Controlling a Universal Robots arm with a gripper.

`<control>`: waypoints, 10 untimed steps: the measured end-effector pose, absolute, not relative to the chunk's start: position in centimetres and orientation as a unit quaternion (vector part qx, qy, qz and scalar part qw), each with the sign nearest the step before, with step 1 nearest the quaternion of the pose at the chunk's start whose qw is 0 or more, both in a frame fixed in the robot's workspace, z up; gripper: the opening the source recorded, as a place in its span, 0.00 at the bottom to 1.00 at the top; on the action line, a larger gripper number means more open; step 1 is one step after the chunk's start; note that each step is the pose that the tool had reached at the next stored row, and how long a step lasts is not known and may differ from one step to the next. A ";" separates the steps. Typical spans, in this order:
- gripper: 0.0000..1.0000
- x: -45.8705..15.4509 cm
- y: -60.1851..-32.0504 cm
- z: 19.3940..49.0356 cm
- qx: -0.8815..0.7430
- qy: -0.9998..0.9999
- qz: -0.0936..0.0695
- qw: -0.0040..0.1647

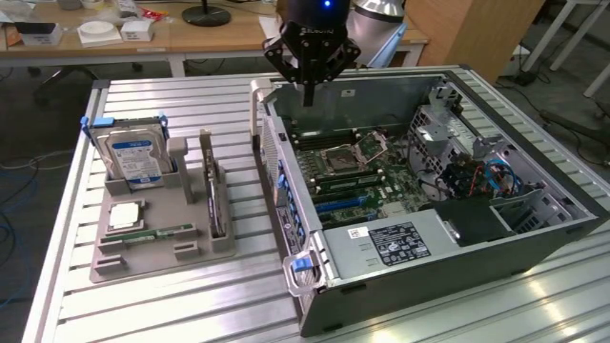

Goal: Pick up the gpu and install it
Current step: 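Reach for the gpu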

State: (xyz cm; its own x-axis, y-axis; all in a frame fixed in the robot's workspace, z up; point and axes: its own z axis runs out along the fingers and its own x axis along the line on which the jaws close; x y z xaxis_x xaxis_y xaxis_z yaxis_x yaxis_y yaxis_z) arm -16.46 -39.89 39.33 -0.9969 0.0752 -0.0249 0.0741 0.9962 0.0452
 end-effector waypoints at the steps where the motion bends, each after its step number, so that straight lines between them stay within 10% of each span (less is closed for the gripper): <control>1: 0.10 -16.5 -39.9 39.3 0.037 0.999 0.022 0.013; 10: 0.10 -16.9 -39.9 39.3 0.037 0.999 0.022 0.013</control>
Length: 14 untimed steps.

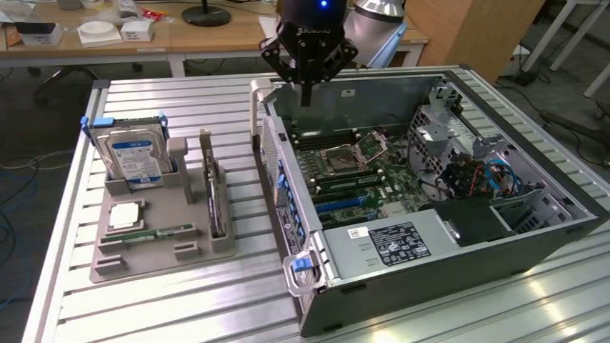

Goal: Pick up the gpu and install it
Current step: 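Reach for the gpu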

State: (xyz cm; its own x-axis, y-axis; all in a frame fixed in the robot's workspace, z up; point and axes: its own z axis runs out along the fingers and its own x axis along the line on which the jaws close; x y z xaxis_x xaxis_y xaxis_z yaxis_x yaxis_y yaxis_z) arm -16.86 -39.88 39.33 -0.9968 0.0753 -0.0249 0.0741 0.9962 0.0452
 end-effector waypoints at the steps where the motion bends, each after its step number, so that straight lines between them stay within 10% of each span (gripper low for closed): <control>1: 0.10 -16.9 -39.9 39.3 0.037 0.999 0.022 0.013; 14: 0.10 -17.4 -39.9 39.3 0.037 0.999 0.022 0.013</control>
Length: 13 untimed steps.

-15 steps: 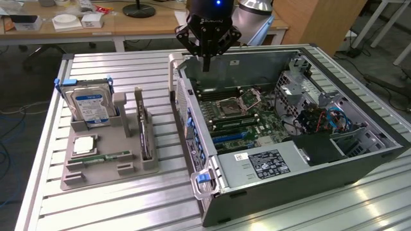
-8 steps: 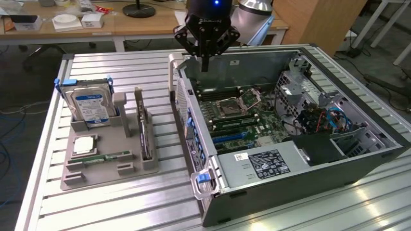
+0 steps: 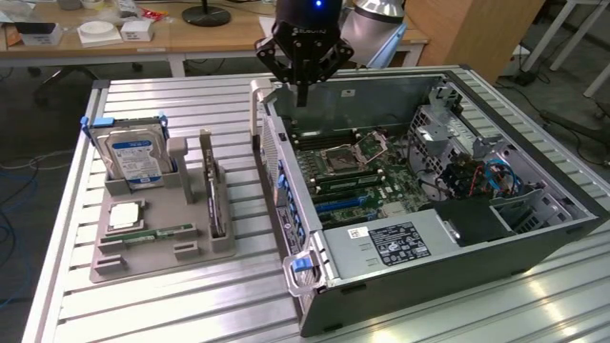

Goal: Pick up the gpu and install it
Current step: 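Reach for the gpu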

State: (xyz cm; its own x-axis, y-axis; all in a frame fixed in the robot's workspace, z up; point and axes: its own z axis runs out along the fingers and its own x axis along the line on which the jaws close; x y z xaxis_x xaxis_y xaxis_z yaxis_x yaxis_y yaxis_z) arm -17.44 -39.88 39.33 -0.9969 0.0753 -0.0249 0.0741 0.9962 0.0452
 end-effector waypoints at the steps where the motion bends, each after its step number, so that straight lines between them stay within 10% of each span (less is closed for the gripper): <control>1: 0.10 -17.5 -39.9 39.3 0.037 0.999 0.022 0.013; 13: 0.10 -18.0 -39.9 39.3 0.037 0.999 0.022 0.013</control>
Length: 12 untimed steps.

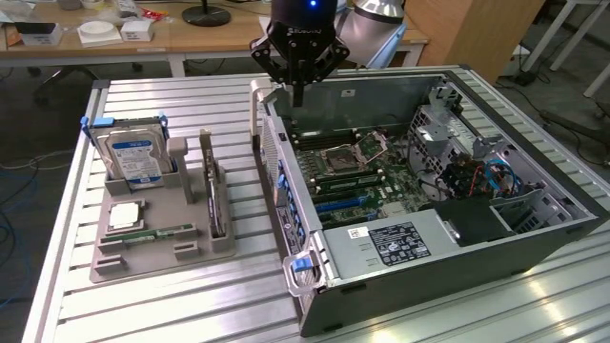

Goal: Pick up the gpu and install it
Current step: 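Reach for the gpu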

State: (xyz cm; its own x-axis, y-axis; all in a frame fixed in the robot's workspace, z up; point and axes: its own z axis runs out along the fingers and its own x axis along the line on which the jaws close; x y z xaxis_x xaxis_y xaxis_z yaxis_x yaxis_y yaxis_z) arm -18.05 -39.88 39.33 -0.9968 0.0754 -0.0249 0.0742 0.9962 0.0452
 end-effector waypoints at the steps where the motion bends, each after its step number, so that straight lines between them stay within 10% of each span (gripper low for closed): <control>1: 0.10 -18.1 -39.9 39.3 0.037 0.999 0.022 0.013; 12: 0.10 -18.6 -39.9 39.3 0.037 0.999 0.022 0.013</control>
